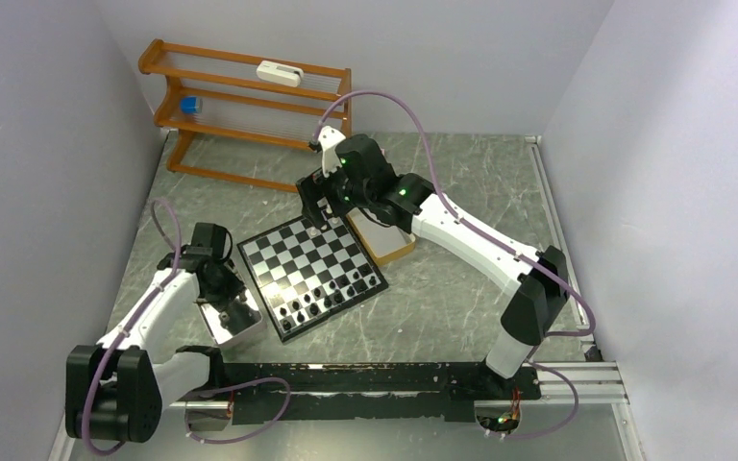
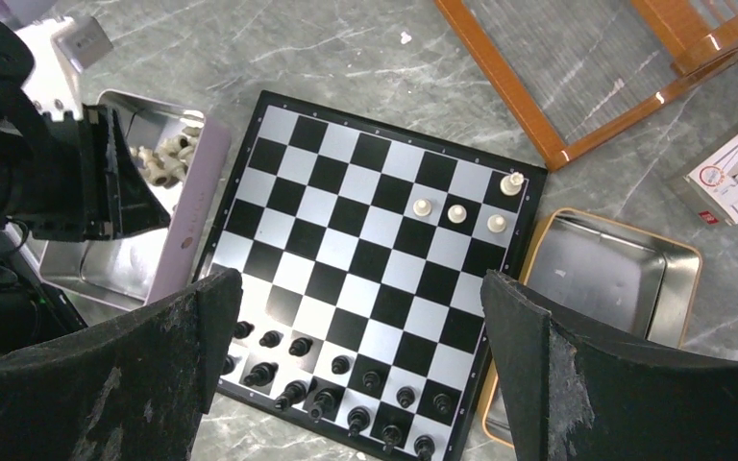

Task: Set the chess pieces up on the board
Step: Pick up the chess piece from the storage box.

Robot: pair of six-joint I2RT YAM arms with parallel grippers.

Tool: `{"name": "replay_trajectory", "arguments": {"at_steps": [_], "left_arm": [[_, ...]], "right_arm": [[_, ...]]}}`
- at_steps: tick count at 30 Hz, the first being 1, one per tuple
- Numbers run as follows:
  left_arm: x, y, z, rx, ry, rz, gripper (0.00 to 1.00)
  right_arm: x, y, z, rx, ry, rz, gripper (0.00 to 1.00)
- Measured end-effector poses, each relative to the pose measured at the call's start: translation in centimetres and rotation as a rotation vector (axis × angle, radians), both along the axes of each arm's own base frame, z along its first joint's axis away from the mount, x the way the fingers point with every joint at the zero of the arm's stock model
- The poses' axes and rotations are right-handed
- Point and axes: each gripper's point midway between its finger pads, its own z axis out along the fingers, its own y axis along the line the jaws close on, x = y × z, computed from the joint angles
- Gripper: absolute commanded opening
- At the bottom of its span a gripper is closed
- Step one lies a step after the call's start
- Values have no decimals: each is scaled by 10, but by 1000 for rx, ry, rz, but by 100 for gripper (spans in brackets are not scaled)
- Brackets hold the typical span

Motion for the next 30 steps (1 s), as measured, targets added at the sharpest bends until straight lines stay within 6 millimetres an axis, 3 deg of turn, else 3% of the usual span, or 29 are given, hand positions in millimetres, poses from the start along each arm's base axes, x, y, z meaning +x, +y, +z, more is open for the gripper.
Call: {"name": "replay_trajectory", "arguments": {"at_steps": [11,18,24,30], "left_arm": [[4,-5,-23,9,45,-23,44],[16,0,-12,42,-4,-41,45],[26,3,4,64,-78,-64,36],[26,5,-1,85,-55,-101,38]], "right_arm": [[1,-4,0,-7,-16,-9,100],[2,-4,0,-8,-18,-11,100],[1,-4,0,-8,-17,-10,100],[1,-4,0,-7,-16,-8,100]]}}
